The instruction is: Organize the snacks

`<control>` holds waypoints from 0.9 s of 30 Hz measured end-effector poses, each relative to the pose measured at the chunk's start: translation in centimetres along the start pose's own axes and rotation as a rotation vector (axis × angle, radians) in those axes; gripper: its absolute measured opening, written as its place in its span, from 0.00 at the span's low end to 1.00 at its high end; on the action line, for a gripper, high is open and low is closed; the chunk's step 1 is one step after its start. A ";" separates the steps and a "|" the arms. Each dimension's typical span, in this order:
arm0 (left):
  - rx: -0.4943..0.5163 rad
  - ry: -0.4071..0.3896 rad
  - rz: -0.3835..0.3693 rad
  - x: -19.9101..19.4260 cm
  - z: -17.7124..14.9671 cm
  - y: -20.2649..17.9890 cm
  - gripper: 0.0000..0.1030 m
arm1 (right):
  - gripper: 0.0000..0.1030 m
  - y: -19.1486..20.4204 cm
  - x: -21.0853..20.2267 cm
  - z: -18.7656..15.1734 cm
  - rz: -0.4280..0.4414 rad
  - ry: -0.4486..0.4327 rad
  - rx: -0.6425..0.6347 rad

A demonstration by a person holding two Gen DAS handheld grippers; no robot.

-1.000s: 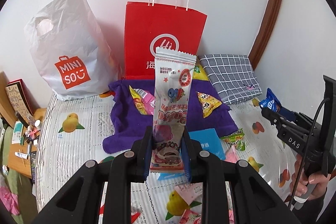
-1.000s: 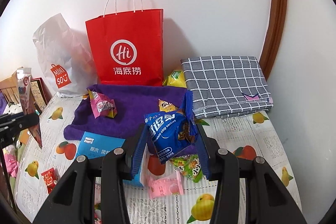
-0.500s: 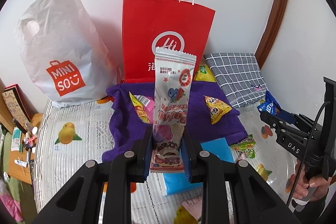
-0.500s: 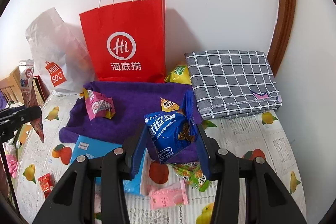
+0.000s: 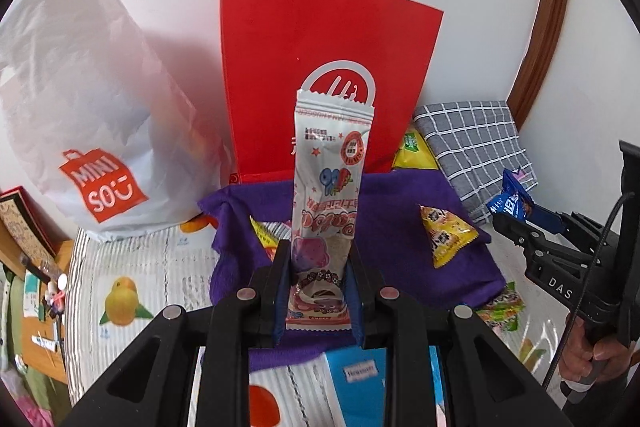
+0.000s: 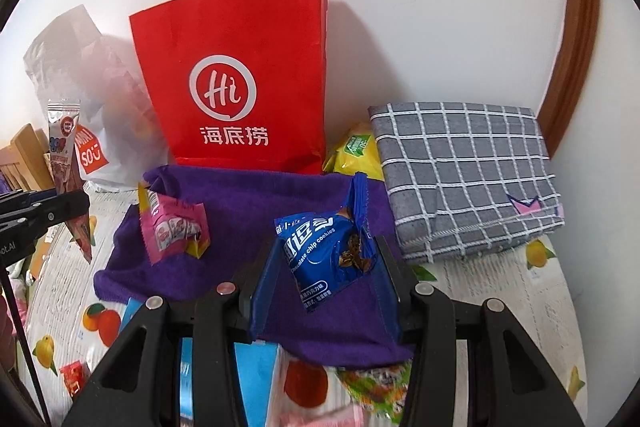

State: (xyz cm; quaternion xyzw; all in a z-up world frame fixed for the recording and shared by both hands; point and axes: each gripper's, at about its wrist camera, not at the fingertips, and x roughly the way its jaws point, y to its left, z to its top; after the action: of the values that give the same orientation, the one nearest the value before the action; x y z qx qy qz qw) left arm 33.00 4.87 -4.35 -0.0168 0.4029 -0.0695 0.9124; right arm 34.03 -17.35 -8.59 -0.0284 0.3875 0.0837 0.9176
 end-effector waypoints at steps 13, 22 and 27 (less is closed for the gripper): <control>-0.027 0.041 -0.030 4.8 -0.2 1.5 0.23 | 0.44 0.5 4.7 1.9 0.010 0.020 -0.006; -0.034 0.084 -0.029 6.5 -0.7 1.8 0.23 | 0.44 0.0 6.6 0.7 0.055 0.042 0.000; -0.029 0.098 -0.024 7.2 -0.8 1.6 0.23 | 0.44 -0.3 7.7 0.2 0.062 0.073 -0.003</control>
State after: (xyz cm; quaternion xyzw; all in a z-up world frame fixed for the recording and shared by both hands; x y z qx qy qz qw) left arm 37.33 5.50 -10.30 -0.0313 0.4478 -0.0756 0.8904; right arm 39.52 -16.62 -13.99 -0.0207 0.4211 0.1117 0.8999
